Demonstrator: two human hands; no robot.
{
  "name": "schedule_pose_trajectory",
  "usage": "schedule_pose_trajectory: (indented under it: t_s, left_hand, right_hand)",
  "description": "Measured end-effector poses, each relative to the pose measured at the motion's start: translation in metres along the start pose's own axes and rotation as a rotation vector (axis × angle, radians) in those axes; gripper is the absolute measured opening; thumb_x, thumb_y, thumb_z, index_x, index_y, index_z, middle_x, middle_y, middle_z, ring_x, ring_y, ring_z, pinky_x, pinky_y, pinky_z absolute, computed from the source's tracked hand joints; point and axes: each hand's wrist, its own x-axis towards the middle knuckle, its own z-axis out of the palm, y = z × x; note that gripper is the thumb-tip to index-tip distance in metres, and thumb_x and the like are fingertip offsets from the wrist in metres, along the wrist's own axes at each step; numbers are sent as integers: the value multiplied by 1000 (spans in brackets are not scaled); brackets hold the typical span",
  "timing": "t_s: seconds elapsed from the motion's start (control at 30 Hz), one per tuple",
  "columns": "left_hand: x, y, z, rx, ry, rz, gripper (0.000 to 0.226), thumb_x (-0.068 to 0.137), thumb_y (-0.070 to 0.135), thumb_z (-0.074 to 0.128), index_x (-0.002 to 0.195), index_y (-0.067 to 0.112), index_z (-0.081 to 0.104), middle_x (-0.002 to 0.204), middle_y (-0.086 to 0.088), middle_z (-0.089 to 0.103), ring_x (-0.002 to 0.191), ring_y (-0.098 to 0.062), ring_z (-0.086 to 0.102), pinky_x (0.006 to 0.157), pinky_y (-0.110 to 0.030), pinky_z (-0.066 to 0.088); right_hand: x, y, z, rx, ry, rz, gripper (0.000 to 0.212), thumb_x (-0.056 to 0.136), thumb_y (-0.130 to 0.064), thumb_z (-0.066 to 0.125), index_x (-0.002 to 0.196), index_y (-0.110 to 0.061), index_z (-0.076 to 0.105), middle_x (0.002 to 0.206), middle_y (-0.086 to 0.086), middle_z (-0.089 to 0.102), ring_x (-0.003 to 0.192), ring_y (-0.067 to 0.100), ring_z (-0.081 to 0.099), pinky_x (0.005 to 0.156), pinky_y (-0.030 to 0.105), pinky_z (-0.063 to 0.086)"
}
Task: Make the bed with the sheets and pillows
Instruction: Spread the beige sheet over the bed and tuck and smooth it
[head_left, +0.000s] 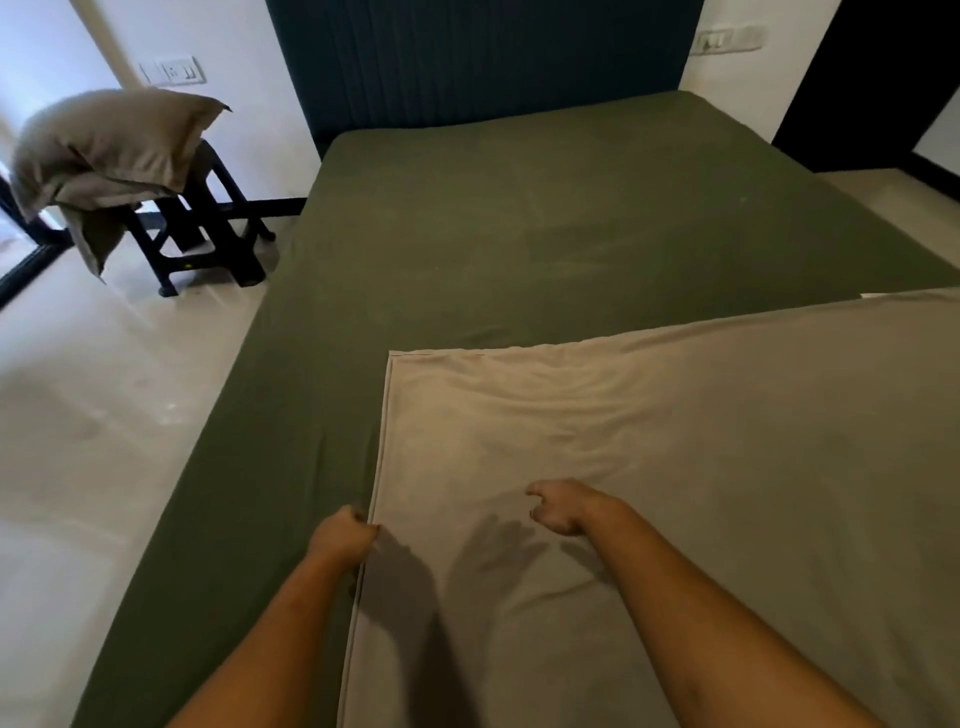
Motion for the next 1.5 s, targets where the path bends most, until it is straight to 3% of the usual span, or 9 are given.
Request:
schedule_pose_trajectory:
  t_s: [0.27, 0.5, 0.67, 0.8, 0.9, 1.0, 1.13, 1.37, 1.5]
  left_hand:
    - [91, 20, 2, -169, -58, 91, 59, 90, 30, 64, 139, 8, 42, 138, -17, 44, 123, -34, 48, 104, -39, 40]
    - [154, 66, -9, -155, 111, 110, 71, 85, 38, 69, 141, 9, 36, 141, -19, 39, 130, -37, 37, 106, -43, 35]
    - [197, 107, -21, -250, 106, 230, 87, 83, 32, 72, 150, 30, 16, 144, -20, 30, 131, -40, 35, 108, -45, 32]
    - [227, 120, -28, -186, 81, 387, 71, 79, 17, 76, 138, 33, 40, 136, -13, 36, 119, -33, 48, 101, -37, 41]
    - [249, 108, -22, -282, 96, 399, 58, 71, 14, 83, 119, 30, 57, 126, -1, 40, 114, -24, 49, 96, -32, 45]
    - [255, 97, -15, -339, 152, 456, 45, 68, 17, 85, 104, 33, 62, 120, 7, 45, 115, -20, 49, 99, -37, 45]
    - [240, 98, -15, -228, 244, 560, 52, 73, 17, 80, 120, 31, 60, 139, 5, 45, 123, -19, 48, 101, -30, 41]
    - [179, 118, -73, -354, 632, 883, 58, 77, 1, 72, 130, 22, 58, 139, -10, 51, 130, -22, 46, 106, -24, 32]
    - [174, 144, -133, -270, 763, 920, 56, 82, 6, 69, 133, 23, 55, 144, -7, 45, 132, -19, 42, 112, -29, 31]
  right_hand:
    - [87, -29, -61, 25, 187, 45, 52, 96, -18, 47, 146, -22, 36, 149, 9, 40, 132, 28, 43, 109, 35, 38]
    - [165, -28, -91, -174, 219, 121, 59, 89, -14, 53, 145, -24, 36, 146, 8, 44, 128, 29, 46, 106, 38, 41]
    - [234, -36, -110, -232, 338, 75, 58, 85, -16, 54, 141, -16, 39, 146, 6, 41, 132, 28, 43, 108, 40, 39]
    - [279, -42, -125, -227, 391, 65, 78, 93, -22, 56, 153, -15, 7, 161, 4, 8, 145, 25, 22, 117, 38, 24]
    - [300, -38, -129, -210, 409, 97, 87, 86, -32, 67, 153, -18, 13, 157, 9, 19, 139, 31, 34, 112, 38, 32]
    - [301, -35, -127, -89, 447, 90, 64, 82, -24, 73, 136, -19, 39, 135, 15, 49, 117, 34, 54, 92, 35, 45]
    - [283, -41, -126, -118, 464, 66, 29, 88, -16, 62, 116, -16, 54, 123, 15, 59, 111, 33, 57, 86, 34, 46]
    - [230, -60, -128, 232, 1263, -184, 26, 76, 6, 49, 97, -4, 59, 97, 22, 52, 86, 40, 53, 73, 44, 39]
    - [224, -101, -172, 341, 1349, -228, 34, 75, 8, 44, 101, -6, 60, 101, 19, 53, 92, 35, 51, 75, 37, 34]
